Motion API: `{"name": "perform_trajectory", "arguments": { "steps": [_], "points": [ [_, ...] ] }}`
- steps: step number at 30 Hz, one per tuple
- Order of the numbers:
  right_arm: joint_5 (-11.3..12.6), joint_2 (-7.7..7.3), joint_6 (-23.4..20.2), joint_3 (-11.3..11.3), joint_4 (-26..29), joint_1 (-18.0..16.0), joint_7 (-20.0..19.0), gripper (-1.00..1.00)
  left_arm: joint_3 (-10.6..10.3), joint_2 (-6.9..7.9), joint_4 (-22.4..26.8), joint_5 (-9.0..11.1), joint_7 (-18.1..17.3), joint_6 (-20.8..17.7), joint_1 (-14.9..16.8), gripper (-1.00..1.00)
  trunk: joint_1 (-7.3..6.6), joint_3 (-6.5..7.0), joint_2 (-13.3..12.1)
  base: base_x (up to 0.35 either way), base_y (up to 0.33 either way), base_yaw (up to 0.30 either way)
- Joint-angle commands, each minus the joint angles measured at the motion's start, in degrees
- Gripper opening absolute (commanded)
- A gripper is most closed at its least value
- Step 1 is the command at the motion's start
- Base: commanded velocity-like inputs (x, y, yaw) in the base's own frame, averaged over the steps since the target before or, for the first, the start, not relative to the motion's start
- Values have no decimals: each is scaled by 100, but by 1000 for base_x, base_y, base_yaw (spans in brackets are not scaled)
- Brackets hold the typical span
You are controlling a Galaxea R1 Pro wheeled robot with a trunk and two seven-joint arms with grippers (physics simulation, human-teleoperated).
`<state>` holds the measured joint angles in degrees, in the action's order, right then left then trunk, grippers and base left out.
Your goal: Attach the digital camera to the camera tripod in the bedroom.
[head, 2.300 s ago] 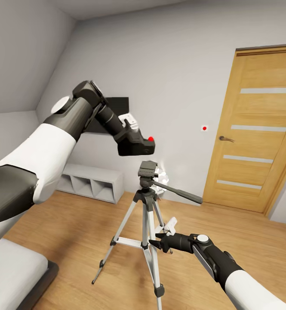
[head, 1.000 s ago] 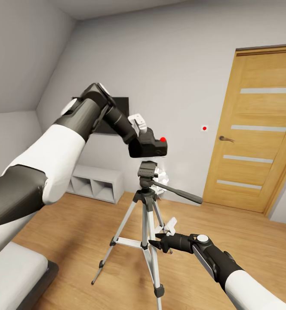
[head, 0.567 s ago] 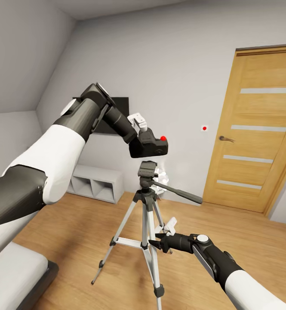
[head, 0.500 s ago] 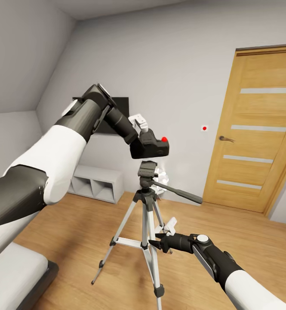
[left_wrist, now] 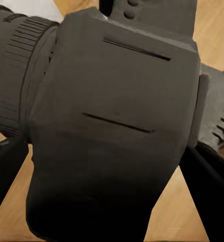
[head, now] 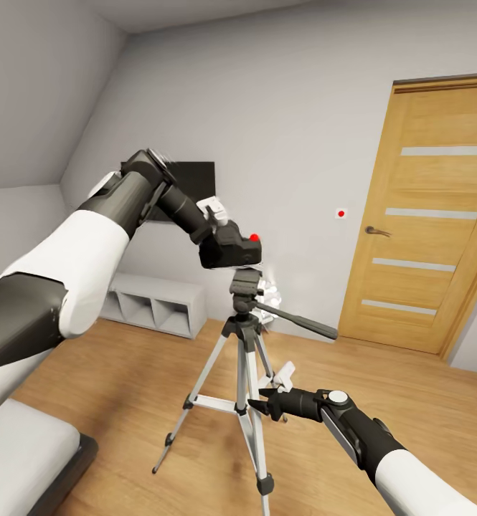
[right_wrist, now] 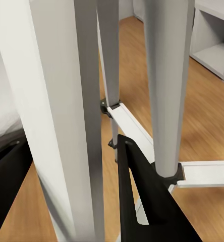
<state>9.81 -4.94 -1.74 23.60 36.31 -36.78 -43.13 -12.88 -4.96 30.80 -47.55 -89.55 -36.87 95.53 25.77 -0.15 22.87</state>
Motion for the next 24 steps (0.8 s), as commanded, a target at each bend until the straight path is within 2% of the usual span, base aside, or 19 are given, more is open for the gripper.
{"name": "perform_trajectory", "arguments": {
  "steps": [1,3,5,6,8,9,10,11,12,13,14,16,17,18,19,20,21,23,24],
  "points": [
    [90,-7,-20,22,8,-4,-2,-100,11,63,11,-40,-45,-42,1,-100,2,-2,6,0,0,0],
    [88,-7,-20,22,8,-4,-2,-100,18,290,30,-29,-45,-12,1,-100,2,-2,6,0,0,0],
    [90,-7,-20,22,8,-4,-2,-100,29,648,118,99,-45,6,4,-100,2,-2,6,0,0,0],
    [90,-7,-20,22,8,-4,0,-100,31,849,243,272,-45,9,5,-100,2,-2,6,0,0,0],
    [91,-7,-16,22,8,-4,-1,-100,10,1240,587,821,-45,11,4,-100,2,-2,6,0,0,0],
    [91,-7,-13,22,8,-4,-2,-100,0,1325,666,1010,-45,12,4,-100,2,-2,6,0,0,0],
    [91,-7,-9,22,8,-4,-2,-100,-23,1444,783,1312,-45,12,3,-100,2,-2,6,0,0,0],
    [91,-7,-7,22,8,-4,-2,-100,-91,1488,870,1570,-45,12,2,-100,2,-2,6,0,0,0],
    [91,-7,-5,22,8,-4,-2,-100,-219,1444,932,1745,-45,13,2,-100,2,-2,6,0,0,0],
    [91,-7,-4,22,8,-4,-2,-100,-300,1401,954,1809,-45,11,2,-100,2,-2,6,0,0,0],
    [91,-7,-4,22,8,-4,-2,-100,-487,1286,996,1905,-45,9,2,-100,2,-2,6,0,0,0],
    [91,-7,-3,22,8,-4,-2,-100,-687,1126,1056,1969,-45,7,1,-100,2,-2,6,0,0,0],
    [90,-7,-3,22,8,-4,-2,-100,-890,916,1162,2013,-45,-1,1,-100,2,-2,6,0,0,0],
    [90,-7,-3,22,8,-4,-2,-100,-987,804,1229,2029,-45,-8,1,-100,2,-2,6,0,0,0],
    [91,-7,-2,22,8,-4,0,-100,-1166,597,1362,2052,-45,-33,1,-100,2,-2,6,0,0,0],
    [90,-7,-2,22,8,-4,-1,-100,-1416,333,1574,2073,-45,-111,1,-100,2,-2,6,0,0,0],
    [91,-7,-2,22,8,-4,-2,-100,-1663,139,1896,2106,-45,-298,-1,-100,2,-2,6,0,0,0],
    [91,-7,-2,22,8,-4,-2,-100,-1833,73,2157,2170,-45,-400,-32,-100,2,-2,6,0,0,0],
    [91,-7,-2,22,8,-4,-2,-100,-2010,48,2302,2217,-45,-449,-79,-100,2,-2,6,0,0,0]
  ]
}}
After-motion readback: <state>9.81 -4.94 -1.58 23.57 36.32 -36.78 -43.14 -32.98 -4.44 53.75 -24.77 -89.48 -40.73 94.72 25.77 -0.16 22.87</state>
